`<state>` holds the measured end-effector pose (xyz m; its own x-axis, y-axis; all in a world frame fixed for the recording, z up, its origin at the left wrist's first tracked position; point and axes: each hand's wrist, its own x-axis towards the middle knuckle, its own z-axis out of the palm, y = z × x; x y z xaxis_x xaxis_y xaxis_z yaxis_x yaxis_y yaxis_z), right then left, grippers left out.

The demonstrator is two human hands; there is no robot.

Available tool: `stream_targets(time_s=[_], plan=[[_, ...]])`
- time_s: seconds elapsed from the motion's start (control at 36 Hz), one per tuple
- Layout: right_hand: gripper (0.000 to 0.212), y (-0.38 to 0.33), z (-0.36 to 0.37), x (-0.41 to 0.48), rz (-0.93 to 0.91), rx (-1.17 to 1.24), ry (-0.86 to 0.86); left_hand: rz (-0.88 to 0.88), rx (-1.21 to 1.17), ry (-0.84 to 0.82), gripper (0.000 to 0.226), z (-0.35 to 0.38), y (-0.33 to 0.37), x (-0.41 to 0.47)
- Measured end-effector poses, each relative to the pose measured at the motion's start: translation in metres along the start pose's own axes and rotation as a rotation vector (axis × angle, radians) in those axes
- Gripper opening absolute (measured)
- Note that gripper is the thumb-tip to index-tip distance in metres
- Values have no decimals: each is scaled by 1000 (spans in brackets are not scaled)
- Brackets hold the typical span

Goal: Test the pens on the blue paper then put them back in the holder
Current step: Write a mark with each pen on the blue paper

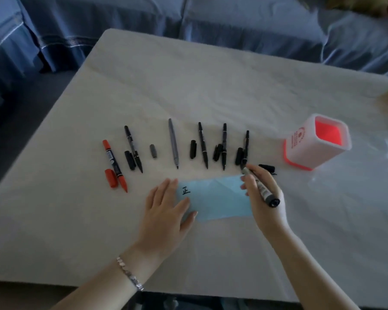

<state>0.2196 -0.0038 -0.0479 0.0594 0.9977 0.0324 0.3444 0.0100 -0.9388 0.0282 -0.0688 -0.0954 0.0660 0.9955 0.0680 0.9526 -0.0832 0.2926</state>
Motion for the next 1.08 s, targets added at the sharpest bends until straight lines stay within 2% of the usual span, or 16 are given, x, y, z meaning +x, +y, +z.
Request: stream_targets(time_s=[0.11,0.19,0.28,0.33,0.42,0.5,0.64,0.72,0.81,0.86,0.94,1.03,1.08], plan=[[21,5,-45,2,-173,-342,53,24,10,51,34,3,4,4],[26,12,-75,12,-297,-656,32,47,22,75,36,6,2,3],[54,27,-96,25,-301,-882,-85,72,11,94,38,5,0,4],[64,35,-102,34,-333,-966,-101,85,-4,97,37,5,0,4],[63,40,-101,44,-356,-999,-130,73,-25,76,37,6,-2,3],[56,45,-96,49,-289,-1009,-153,73,-65,61,31,7,-3,2],[55,44,-95,48,-222,-962,-200,62,-107,22,40,1,2,3],[58,39,-95,48,-219,-948,-158,69,-100,11,43,1,3,3],[43,23,-86,50,-285,-894,-40,71,-82,2,43,3,2,3],[30,7,-74,54,-283,-775,-14,72,-72,-4,44,2,1,3],[24,-11,-51,69,-28,-671,-112,74,-66,-1,47,1,1,3],[24,-19,-27,88,129,-744,-181,82,-67,-3,37,3,-1,2],[31,-24,-14,98,207,-801,-248,77,-77,-18,39,4,-2,0]])
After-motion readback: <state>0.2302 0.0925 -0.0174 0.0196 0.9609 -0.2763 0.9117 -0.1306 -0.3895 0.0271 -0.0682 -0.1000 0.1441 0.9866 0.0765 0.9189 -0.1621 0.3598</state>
